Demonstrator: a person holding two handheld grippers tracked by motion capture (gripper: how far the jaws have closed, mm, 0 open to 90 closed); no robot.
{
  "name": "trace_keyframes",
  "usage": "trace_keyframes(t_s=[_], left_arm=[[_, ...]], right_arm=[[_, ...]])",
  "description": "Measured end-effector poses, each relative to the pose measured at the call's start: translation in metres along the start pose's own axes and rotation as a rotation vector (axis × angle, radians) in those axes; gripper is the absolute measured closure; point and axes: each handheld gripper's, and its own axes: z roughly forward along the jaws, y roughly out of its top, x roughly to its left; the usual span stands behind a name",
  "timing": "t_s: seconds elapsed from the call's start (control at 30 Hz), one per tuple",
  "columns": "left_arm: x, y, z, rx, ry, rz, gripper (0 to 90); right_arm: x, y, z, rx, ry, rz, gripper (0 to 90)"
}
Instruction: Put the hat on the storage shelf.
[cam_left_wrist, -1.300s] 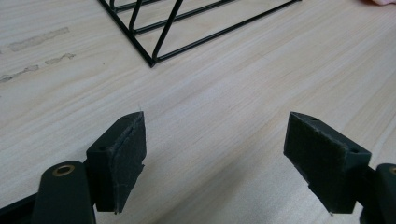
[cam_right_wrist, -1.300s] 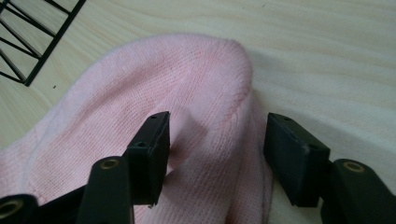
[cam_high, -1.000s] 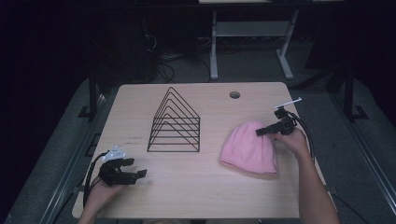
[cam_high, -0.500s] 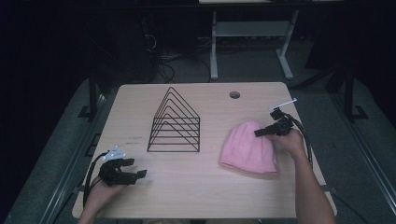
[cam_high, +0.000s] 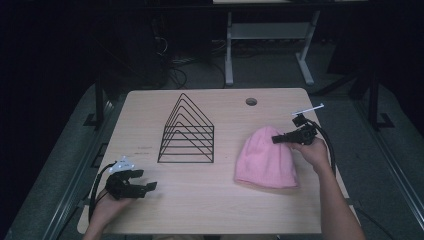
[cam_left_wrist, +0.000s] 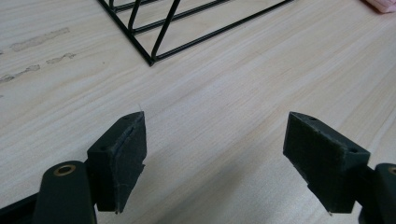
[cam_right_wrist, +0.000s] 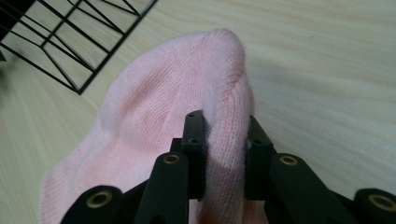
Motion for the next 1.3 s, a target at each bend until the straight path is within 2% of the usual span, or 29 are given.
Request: trace_keyframes(t_s=[0.1,0.37,0.5,0.73,1.1,1.3], left_arm=[[-0.001,-0.001,0.0,-0.008,-0.003,-0.013,21.3],[0.001,-0.002,-0.003,-0.004,-0.004,-0.012,21.3],[0.0,-0.002,-0.004,-0.015,-0.002,-0.026,21.3],[0.0,-0.003,-0.005,-0.018,-0.003,-0.026,21.3],[0.0,-0.002,-0.006,-0.018,-0.015,-0.028,21.8],[0.0,-0.001,-0.009,-0.035,-0.025,-0.035,22.2]], right_arm=[[0.005,0.001,-0.006,-0.022,0.003,-0.013,75.6],[0.019,0.006,-0.024,-0.078,0.019,-0.047,76.0],[0.028,0.009,-0.032,-0.101,0.023,-0.072,76.1],[0.045,0.017,-0.051,-0.14,0.015,-0.133,76.2],[0.053,0.022,-0.075,-0.178,-0.01,-0.162,76.3],[0.062,0.03,-0.088,-0.208,-0.021,-0.203,76.3]])
